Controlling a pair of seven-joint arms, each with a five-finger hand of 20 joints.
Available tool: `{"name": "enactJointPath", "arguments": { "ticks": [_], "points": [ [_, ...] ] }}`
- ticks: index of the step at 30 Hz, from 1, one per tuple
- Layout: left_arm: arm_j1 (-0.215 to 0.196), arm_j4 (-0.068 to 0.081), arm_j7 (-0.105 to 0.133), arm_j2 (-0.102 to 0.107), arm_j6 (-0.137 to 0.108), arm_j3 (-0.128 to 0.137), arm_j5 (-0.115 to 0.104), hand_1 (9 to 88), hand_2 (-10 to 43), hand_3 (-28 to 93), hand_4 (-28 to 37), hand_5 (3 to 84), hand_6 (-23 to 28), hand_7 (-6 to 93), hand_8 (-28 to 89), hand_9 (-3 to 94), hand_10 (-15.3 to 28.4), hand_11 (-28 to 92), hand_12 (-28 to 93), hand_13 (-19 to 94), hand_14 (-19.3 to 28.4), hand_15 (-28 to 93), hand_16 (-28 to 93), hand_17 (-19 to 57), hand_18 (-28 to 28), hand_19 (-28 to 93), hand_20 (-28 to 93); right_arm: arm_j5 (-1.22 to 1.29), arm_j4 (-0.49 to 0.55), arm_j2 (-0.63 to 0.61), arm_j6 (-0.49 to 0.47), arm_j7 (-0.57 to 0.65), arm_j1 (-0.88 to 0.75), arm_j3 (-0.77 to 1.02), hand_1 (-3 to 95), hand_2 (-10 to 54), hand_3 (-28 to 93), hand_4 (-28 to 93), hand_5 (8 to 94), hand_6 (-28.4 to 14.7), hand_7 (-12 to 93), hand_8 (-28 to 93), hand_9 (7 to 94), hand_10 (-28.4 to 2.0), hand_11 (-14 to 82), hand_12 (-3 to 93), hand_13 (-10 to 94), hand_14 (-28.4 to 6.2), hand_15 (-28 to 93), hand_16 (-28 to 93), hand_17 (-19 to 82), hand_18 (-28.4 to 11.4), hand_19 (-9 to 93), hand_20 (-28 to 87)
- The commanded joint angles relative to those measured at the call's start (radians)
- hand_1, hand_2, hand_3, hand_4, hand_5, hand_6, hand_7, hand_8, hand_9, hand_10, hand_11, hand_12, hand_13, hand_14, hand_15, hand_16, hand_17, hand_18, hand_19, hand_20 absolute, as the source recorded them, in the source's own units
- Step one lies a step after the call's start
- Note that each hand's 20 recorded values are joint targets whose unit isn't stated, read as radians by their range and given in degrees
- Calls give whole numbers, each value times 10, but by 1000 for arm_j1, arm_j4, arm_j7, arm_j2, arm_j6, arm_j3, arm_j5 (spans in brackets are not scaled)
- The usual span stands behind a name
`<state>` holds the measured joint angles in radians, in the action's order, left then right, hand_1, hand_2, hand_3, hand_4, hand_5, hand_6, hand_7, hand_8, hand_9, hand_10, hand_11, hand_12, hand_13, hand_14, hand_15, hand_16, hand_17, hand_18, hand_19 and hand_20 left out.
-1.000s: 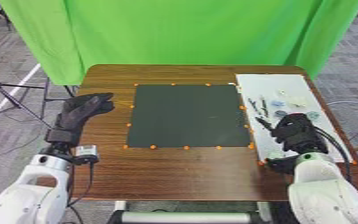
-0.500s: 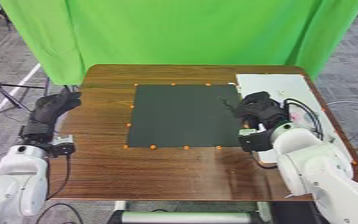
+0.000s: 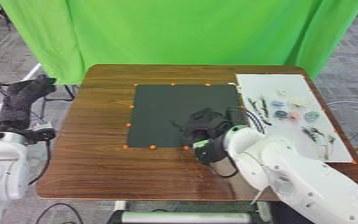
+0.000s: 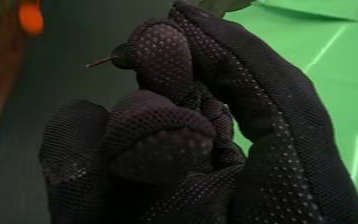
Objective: Arrange flowers
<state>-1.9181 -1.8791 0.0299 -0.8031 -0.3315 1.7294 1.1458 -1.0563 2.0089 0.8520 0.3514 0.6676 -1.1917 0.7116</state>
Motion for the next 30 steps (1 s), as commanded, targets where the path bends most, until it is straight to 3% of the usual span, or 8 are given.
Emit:
{"name": "enactJointPath", "arguments": {
  "ticks": [1,3,5,10,16,19,25,30],
  "points": [
    [17,-13,-4,-2,42,-31,8,241,199,554,-283,519,72,120,-71,488,181,198,65,339,179,157,-50,41,111,180,112,32,-91,132,92,26,93,-95,680,-95,453,236,627,-90,567,132,871,-143,301,497,937,-7,574,235,775,-25,838,386],
    [8,-20,-12,-6,68,-20,27,241,196,559,-283,519,72,120,-71,488,181,199,66,339,180,157,-50,41,111,179,112,14,-109,149,100,30,105,-112,680,-95,454,229,628,-90,568,127,873,-139,291,496,937,-6,569,232,776,-24,831,383],
    [0,-8,-6,-13,101,-3,82,238,192,568,-283,519,73,120,-71,489,181,199,66,339,180,157,-50,41,111,178,113,3,-124,163,97,32,116,-123,678,-95,461,217,627,-88,571,121,876,-136,276,500,937,-8,559,229,777,-24,822,382],
    [-44,40,59,-19,84,12,127,276,107,601,-277,511,69,124,-71,477,171,196,65,335,171,148,-50,39,108,165,111,50,-168,202,121,44,143,-146,676,-95,484,176,624,-82,577,110,886,-131,239,513,937,-10,542,227,778,-23,799,393],
    [-84,68,133,-48,174,52,304,308,45,612,-243,496,63,133,-75,468,162,196,66,335,163,139,-46,43,104,151,113,71,-221,248,138,56,158,-158,681,-95,486,147,621,-77,577,105,894,-128,208,506,937,-12,523,227,778,-23,784,400],
    [-96,64,132,-50,159,46,274,308,16,616,-224,492,58,145,-77,468,155,199,67,337,160,135,-44,48,101,139,113,77,-245,270,142,58,166,-162,683,-95,486,141,622,-76,576,102,896,-128,199,502,937,-11,520,227,779,-23,781,403],
    [-100,59,132,-55,151,43,271,308,24,608,-225,492,55,153,-82,468,154,200,68,341,158,133,-41,51,99,130,119,109,-273,292,165,66,169,-162,686,-95,487,130,623,-75,575,98,901,-127,187,499,937,-11,515,228,779,-24,774,412],
    [-86,56,158,-51,103,19,251,302,34,609,-231,495,56,154,-83,471,155,202,68,342,158,132,-41,53,99,128,123,123,-300,313,173,74,169,-166,692,-95,483,114,626,-72,573,93,909,-127,169,478,937,-14,508,230,779,-24,767,419]
  ]
}}
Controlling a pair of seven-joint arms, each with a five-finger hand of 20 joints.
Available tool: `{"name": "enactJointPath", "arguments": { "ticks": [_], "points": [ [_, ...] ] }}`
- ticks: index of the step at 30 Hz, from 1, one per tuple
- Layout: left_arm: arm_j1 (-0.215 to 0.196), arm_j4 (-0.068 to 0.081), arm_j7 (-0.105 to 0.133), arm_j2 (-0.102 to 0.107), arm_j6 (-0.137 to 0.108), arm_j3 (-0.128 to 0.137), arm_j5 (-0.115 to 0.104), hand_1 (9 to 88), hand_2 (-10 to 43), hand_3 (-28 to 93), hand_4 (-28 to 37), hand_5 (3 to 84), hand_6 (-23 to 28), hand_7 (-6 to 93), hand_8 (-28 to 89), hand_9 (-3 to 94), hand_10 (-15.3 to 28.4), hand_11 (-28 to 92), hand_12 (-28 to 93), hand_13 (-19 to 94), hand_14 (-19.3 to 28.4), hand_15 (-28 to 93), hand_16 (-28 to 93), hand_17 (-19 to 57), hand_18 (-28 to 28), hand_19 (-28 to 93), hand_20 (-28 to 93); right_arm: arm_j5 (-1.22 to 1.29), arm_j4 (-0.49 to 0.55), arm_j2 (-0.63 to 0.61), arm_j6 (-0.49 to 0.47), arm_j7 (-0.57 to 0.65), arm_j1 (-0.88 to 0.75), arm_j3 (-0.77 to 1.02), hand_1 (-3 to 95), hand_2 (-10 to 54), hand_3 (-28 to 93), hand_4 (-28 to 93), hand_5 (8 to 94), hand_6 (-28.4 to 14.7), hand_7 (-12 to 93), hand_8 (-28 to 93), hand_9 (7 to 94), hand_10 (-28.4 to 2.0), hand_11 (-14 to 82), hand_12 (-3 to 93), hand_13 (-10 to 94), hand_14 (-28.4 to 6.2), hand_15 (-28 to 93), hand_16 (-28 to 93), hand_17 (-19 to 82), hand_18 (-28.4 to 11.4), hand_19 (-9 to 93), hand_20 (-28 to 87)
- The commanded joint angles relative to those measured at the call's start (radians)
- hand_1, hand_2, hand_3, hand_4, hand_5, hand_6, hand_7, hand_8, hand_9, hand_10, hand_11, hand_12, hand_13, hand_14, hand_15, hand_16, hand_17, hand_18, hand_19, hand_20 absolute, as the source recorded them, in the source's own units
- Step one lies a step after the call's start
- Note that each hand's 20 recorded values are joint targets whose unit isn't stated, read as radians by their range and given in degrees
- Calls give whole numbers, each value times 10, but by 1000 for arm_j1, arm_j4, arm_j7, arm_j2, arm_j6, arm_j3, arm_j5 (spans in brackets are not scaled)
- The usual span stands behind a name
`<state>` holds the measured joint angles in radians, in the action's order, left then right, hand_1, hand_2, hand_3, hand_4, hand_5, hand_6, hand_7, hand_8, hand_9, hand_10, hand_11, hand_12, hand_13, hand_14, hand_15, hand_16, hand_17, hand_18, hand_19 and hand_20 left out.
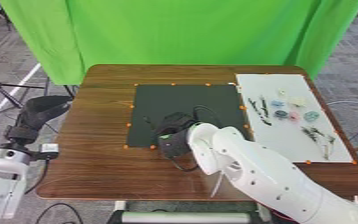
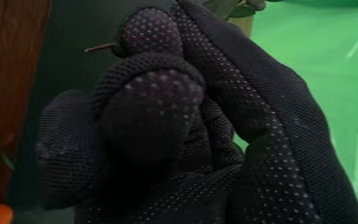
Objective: Arrange flowers
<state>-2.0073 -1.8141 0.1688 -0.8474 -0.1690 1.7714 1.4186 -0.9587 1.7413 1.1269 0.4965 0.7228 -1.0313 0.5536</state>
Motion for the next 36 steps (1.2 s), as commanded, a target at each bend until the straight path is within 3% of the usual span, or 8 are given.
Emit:
{"name": "enactJointPath", "arguments": {
  "ticks": [1,3,6,14,17,23,36],
  "points": [
    [7,-11,23,-6,-63,-26,-26,298,36,611,-233,495,56,154,-84,471,155,202,68,342,158,132,-40,53,99,128,124,32,-34,40,32,14,4,-5,691,-95,483,112,626,-73,573,93,910,-127,165,475,937,-14,507,231,779,-24,765,420],
    [16,-6,50,-2,-103,-50,-41,288,37,620,-237,492,54,153,-84,470,155,200,68,340,158,131,-40,52,99,127,124,30,-44,46,40,14,2,-7,691,-95,486,105,624,-71,572,94,912,-127,159,476,937,-13,503,232,778,-24,761,423],
    [26,-8,65,1,-125,-71,-79,276,37,623,-245,475,52,149,-85,457,152,193,66,332,155,125,-41,51,97,121,123,35,-63,56,54,12,1,-3,692,-95,485,96,622,-69,570,95,913,-127,153,477,937,-13,499,234,777,-25,757,426],
    [42,-12,52,-4,-89,-79,-83,268,42,625,-259,465,52,143,-81,452,152,190,68,331,155,121,-36,52,96,117,126,39,-95,81,99,15,-8,11,682,-95,501,80,617,-71,566,99,913,-126,148,476,937,-14,494,239,774,-27,748,435],
    [43,-16,49,-6,-81,-80,-94,268,42,624,-259,465,52,142,-81,453,153,191,69,331,156,122,-35,52,97,118,126,35,-106,97,103,19,-16,22,681,-95,506,69,615,-71,565,102,911,-125,146,475,937,-14,492,240,774,-27,746,439],
    [59,-17,44,-8,-46,-84,-88,267,43,624,-257,467,53,142,-80,453,154,191,71,333,159,124,-34,50,99,119,126,35,-112,111,108,23,-28,23,675,-95,516,55,610,-70,566,103,911,-123,146,472,937,-14,488,243,772,-29,741,445],
    [63,-21,35,-10,-19,-77,-87,272,36,624,-248,466,54,137,-78,454,154,191,75,343,165,132,-32,47,105,122,125,46,-102,110,115,20,-40,17,636,-95,504,50,589,-65,570,130,904,-124,184,431,937,-18,483,247,770,-32,733,457]
  ]
}}
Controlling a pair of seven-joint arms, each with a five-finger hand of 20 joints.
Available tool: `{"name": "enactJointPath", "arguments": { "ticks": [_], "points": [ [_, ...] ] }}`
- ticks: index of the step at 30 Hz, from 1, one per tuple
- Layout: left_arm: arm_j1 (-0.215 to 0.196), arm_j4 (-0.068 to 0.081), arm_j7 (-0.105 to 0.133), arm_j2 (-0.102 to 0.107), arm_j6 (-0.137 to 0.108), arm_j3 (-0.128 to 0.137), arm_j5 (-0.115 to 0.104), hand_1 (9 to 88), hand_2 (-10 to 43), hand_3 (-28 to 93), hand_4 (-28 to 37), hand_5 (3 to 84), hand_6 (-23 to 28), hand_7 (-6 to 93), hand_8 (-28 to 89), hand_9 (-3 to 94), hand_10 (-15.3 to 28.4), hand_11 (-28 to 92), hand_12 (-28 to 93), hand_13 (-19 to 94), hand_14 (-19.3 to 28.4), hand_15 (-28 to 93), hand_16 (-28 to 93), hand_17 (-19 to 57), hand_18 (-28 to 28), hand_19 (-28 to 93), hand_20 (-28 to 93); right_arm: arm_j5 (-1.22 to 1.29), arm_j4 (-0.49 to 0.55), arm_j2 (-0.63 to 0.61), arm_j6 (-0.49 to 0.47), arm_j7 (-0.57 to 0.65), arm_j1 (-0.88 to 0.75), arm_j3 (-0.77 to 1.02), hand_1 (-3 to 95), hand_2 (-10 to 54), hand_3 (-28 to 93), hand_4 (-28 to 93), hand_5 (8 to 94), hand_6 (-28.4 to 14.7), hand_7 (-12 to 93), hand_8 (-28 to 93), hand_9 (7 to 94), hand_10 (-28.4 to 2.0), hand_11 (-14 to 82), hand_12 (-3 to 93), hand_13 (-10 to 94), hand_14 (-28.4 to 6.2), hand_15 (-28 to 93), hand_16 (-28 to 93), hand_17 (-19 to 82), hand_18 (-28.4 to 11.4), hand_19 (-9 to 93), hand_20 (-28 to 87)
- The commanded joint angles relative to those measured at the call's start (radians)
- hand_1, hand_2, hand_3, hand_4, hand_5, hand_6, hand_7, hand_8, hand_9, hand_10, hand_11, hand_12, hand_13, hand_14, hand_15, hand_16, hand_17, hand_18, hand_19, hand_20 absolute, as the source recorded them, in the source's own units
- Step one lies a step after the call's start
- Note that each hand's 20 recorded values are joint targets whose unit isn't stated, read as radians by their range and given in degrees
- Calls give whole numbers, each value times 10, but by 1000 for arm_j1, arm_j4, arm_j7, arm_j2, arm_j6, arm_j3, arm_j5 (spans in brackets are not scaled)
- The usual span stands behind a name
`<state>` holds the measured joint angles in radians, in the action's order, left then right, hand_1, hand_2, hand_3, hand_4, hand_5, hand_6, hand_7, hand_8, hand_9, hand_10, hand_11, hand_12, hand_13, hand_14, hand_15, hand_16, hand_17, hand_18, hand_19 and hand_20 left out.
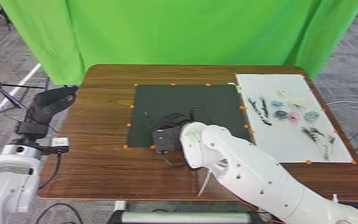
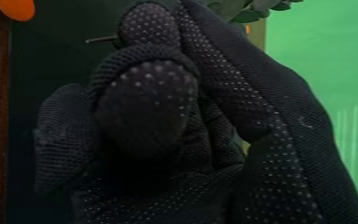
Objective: Arrange flowers
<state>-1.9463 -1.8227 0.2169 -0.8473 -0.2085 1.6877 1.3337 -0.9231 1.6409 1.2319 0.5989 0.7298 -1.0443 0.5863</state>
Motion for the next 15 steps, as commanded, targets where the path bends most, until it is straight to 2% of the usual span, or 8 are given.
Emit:
{"name": "enactJointPath", "arguments": {
  "ticks": [1,15],
  "points": [
    [5,-11,-14,-10,24,6,-2,273,36,624,-246,466,54,137,-78,454,154,191,75,343,164,132,-32,47,105,122,125,7,-4,6,6,15,-27,-12,634,-95,504,53,588,-66,570,131,902,-124,185,430,937,-19,482,247,770,-32,732,457],
    [-6,-20,-25,-13,37,19,6,287,27,619,-229,464,54,137,-77,452,153,189,78,343,166,133,-31,46,106,121,125,-4,-1,-7,0,28,-21,-26,618,-95,506,59,577,-66,573,137,892,-122,194,423,937,-23,469,252,764,-33,727,457]
  ]
}}
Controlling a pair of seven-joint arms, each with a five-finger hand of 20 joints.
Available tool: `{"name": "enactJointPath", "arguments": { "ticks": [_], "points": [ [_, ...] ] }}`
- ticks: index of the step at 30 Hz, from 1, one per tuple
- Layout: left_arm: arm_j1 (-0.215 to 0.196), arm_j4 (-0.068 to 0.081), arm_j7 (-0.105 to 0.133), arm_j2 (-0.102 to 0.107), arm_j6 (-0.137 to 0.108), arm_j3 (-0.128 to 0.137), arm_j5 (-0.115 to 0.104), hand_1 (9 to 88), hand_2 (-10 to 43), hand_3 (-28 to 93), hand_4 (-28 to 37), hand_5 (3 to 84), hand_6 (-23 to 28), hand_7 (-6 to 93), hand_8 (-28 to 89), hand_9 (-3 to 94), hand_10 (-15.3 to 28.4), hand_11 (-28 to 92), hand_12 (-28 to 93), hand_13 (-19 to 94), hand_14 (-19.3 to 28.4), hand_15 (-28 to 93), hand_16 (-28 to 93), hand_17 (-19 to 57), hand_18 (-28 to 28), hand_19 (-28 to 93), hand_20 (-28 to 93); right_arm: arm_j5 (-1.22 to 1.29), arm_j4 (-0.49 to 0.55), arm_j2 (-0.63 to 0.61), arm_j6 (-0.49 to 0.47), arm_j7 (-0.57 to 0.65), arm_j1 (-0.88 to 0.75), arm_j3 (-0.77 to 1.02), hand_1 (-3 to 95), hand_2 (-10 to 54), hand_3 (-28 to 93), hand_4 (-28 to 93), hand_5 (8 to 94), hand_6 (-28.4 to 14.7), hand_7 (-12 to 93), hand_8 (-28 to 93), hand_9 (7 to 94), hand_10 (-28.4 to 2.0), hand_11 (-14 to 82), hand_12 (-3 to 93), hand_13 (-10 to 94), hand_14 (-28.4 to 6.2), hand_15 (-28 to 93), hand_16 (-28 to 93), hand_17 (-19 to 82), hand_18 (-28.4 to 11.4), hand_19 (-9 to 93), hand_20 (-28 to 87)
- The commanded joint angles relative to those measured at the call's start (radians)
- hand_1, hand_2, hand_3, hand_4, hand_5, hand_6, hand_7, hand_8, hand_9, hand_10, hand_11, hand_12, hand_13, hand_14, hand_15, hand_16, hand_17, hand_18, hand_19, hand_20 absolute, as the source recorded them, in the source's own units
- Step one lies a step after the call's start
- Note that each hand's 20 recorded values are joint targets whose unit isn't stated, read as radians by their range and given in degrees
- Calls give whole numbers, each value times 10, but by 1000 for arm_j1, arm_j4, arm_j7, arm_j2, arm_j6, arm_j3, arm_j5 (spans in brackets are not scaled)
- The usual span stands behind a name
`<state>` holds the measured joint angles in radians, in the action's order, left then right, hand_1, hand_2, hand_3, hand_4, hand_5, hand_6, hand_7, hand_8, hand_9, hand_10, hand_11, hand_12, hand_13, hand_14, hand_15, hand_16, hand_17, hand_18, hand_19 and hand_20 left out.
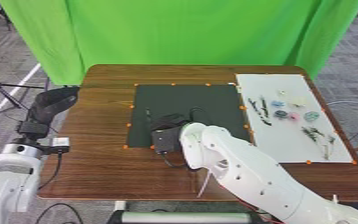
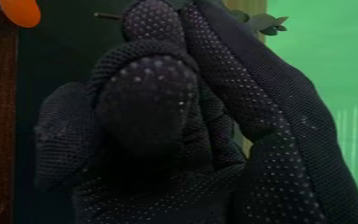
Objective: Arrange flowers
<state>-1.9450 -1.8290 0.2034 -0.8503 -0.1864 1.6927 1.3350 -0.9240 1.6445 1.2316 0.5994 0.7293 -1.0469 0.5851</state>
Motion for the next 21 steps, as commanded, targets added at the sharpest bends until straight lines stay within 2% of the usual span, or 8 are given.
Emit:
{"name": "enactJointPath", "arguments": {
  "ticks": [1,8,10,21],
  "points": [
    [-8,-14,-12,-10,18,16,6,288,26,618,-228,463,54,137,-77,451,153,189,78,343,166,133,-30,46,106,121,125,-1,-3,-10,-2,27,-19,-27,617,-95,506,60,576,-66,574,137,891,-122,193,423,937,-23,467,252,764,-33,726,457],
    [-14,-18,-14,-10,22,23,12,290,17,616,-217,460,53,137,-78,448,152,188,78,343,168,133,-29,45,107,120,124,-8,1,-19,-7,42,-14,-36,603,-95,500,62,563,-66,575,135,884,-122,193,424,937,-24,460,257,761,-34,723,458],
    [-14,-18,-13,-9,23,24,8,292,11,614,-213,459,53,137,-77,447,152,187,78,343,168,133,-29,44,107,119,124,-13,0,-21,-1,41,-12,-41,595,-95,497,60,561,-67,574,135,882,-123,195,423,937,-24,457,258,760,-34,722,459],
    [-20,-23,-17,-10,32,32,11,288,-7,620,-207,456,53,138,-77,444,152,186,80,343,169,129,-27,43,109,117,125,-18,3,-32,0,45,-13,-46,568,-95,473,72,558,-69,570,138,861,-131,259,374,937,-24,449,269,758,-35,718,464]
  ]
}}
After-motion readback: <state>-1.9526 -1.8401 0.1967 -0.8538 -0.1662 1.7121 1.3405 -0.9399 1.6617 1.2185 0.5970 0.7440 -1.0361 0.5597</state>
